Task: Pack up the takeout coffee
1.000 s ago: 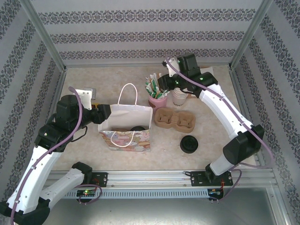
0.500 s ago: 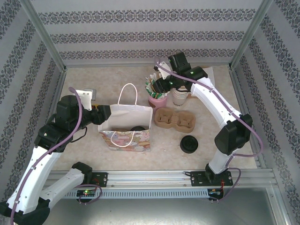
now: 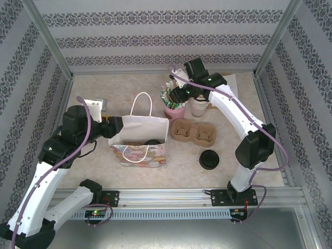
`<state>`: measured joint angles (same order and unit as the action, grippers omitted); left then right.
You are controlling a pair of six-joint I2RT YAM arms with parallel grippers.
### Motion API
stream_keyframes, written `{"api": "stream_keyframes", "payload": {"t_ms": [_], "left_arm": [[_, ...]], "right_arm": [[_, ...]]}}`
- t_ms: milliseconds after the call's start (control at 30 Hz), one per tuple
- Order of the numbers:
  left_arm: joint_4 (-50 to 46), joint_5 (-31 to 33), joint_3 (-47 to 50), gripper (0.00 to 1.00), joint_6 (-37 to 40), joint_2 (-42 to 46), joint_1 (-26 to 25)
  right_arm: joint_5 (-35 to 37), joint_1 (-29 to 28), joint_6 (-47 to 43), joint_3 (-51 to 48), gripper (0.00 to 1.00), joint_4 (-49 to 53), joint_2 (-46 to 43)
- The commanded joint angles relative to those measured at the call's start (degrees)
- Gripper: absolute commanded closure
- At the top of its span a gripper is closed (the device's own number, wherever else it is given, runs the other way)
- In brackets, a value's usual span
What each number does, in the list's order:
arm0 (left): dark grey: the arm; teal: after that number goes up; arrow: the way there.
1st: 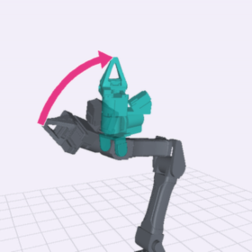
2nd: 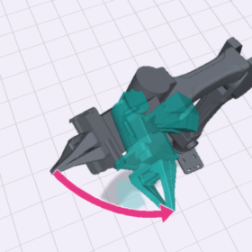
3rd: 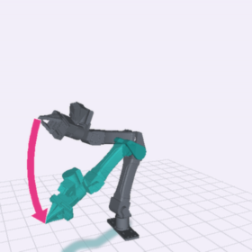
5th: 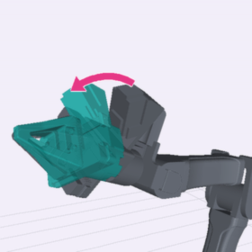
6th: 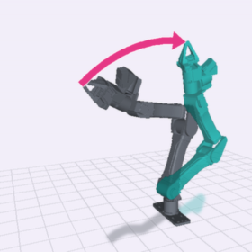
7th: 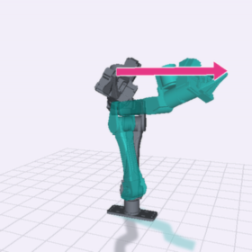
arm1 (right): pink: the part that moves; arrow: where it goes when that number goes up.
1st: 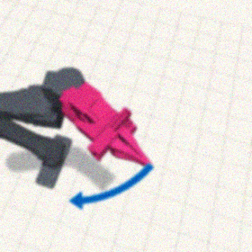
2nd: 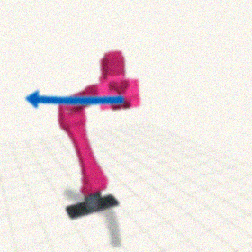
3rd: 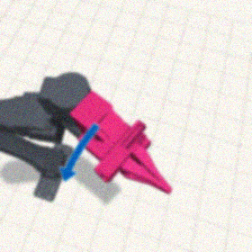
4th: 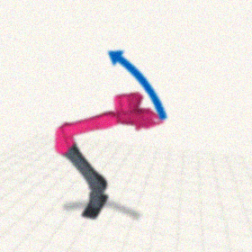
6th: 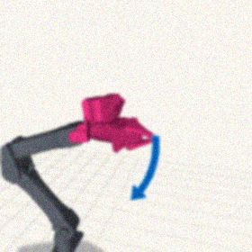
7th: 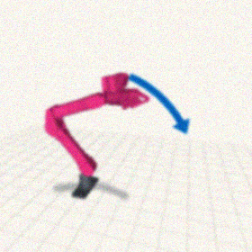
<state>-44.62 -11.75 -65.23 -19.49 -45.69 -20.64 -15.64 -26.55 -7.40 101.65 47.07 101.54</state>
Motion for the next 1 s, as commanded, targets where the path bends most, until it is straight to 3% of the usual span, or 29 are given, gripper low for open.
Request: {"api": "stream_keyframes", "payload": {"t_ms": [0, 300, 700, 967], "left_arm": [[-1.5, -0.4, 0.3, 0.46, -0.1, 0.2, -0.7], [-1.5, -0.4, 0.3, 0.46, -0.1, 0.2, -0.7], [-0.6, -0.3, 0.8, 0.46, -0.2, 0.0, -0.7], [0.1, -0.3, 0.9, 0.46, -0.3, -0.1, -0.7]], "right_arm": [[0.7, -1.1, -0.8, 1.9, 0.61, 0.8, 0.7], [2.6, -1.2, -0.7, 2.1, 0.67, 0.8, 1.5], [5.8, -1.0, 0.2, 2.0, 1.0, -0.3, 0.5], [9.8, -0.9, 1.0, 1.8, 1.0, -1.1, -3.4]]}}
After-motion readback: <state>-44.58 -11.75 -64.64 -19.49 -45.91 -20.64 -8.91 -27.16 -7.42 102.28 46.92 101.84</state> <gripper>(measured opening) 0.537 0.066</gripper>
